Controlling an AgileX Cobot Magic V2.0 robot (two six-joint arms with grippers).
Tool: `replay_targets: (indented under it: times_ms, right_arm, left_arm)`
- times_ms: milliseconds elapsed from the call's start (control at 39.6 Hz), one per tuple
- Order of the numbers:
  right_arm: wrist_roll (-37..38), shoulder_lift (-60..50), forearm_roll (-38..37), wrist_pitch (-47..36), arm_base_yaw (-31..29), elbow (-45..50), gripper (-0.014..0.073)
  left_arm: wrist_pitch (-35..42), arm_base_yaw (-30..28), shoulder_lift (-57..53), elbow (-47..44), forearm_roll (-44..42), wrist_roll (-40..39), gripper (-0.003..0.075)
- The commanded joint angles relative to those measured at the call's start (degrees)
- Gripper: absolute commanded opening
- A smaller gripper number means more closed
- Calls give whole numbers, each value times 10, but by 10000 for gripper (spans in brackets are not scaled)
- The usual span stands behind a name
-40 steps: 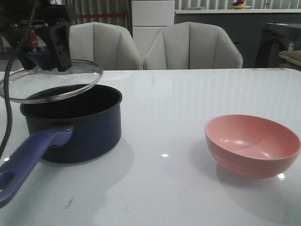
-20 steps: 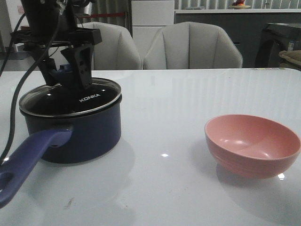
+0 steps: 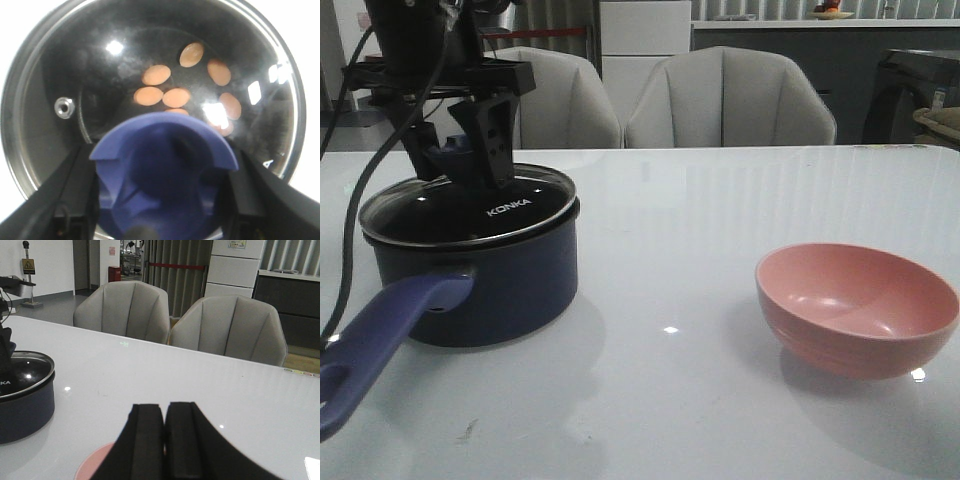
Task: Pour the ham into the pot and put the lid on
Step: 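Lower the lid onto the saucepan rim with the left gripper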
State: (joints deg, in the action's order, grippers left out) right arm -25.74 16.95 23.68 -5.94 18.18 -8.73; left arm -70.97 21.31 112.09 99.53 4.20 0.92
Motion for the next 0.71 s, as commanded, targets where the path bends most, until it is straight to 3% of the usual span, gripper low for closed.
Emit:
replay_targets:
  times_ms: [0,101,202,479,681]
  right_arm:
    - [-4,4,-1,-44,-1,-15,153]
    - [-4,4,-1,-44,-1,-15,153]
    - [-4,4,-1,-44,-1,-15,148]
    - [-4,4,-1,-44,-1,-15,148]
    - [-4,4,-1,-44,-1,-15,148]
  left_arm:
    - [-27,3,-21,18,2,-2,117]
    - [-27,3,-19,18,13,-2,122]
    - [-27,3,-18,18,17,-1,179]
    - [-27,3,-18,18,13,-1,477]
    - [-27,3,-18,18,13,-1,505]
